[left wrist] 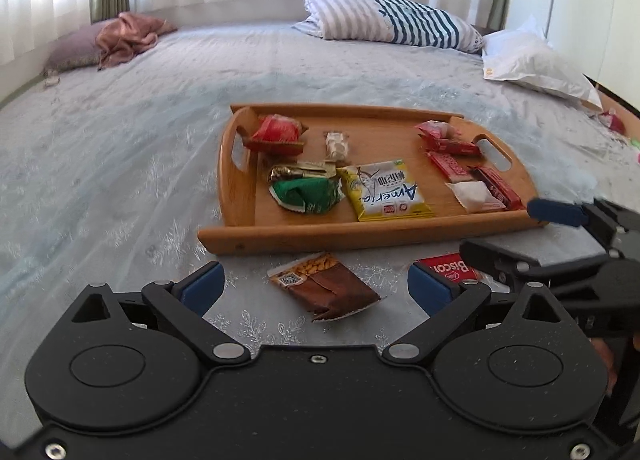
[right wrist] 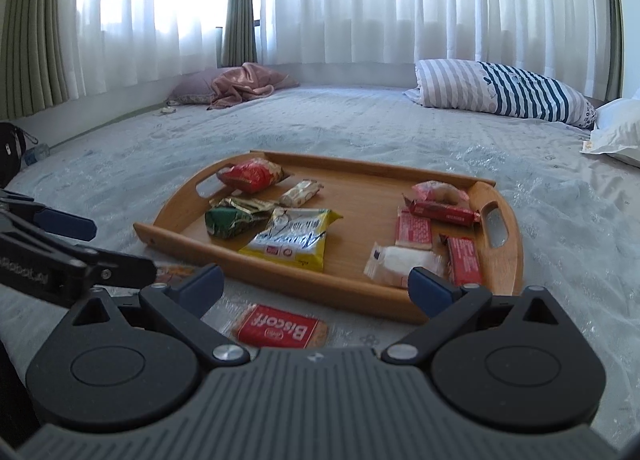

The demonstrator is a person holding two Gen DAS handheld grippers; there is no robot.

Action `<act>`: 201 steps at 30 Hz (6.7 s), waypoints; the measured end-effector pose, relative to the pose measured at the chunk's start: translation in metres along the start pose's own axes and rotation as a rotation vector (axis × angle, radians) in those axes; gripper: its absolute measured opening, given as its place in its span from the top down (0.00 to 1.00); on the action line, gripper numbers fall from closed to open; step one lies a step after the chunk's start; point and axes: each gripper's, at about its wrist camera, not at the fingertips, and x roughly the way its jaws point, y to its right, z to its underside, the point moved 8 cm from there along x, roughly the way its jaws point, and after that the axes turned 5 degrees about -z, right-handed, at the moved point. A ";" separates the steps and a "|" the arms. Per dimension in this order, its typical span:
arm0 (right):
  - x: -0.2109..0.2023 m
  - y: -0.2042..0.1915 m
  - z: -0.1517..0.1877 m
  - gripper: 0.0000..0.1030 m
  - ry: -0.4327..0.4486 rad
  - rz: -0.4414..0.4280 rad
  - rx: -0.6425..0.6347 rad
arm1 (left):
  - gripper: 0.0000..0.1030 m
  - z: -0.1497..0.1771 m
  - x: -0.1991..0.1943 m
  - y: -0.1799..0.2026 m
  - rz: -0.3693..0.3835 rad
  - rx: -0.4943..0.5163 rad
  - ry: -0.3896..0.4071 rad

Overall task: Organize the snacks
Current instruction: 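Move both tools back over the almond bag and Biscoff packet, then grasp the brown almond bag with the left tool while the right tool grasps the red Biscoff packet, then carry the almond bag and Biscoff packet over the tray with both tools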

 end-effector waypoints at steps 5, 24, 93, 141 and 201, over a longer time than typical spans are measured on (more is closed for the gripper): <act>0.003 0.000 0.012 0.00 -0.029 -0.011 0.013 | 0.08 0.002 0.014 -0.004 -0.009 -0.017 -0.015; 0.028 -0.021 0.028 0.00 -0.103 -0.025 -0.031 | 0.20 0.006 0.062 -0.001 -0.020 -0.050 -0.078; 0.037 -0.031 0.020 0.34 -0.101 -0.006 0.035 | 0.45 -0.001 0.038 -0.005 0.031 -0.034 -0.016; 0.014 0.021 -0.028 0.31 0.026 0.104 0.011 | 0.45 -0.054 0.040 0.032 0.078 -0.015 0.068; 0.134 0.060 -0.047 0.31 -0.024 0.046 0.053 | 0.45 -0.164 0.235 0.052 0.023 0.004 0.026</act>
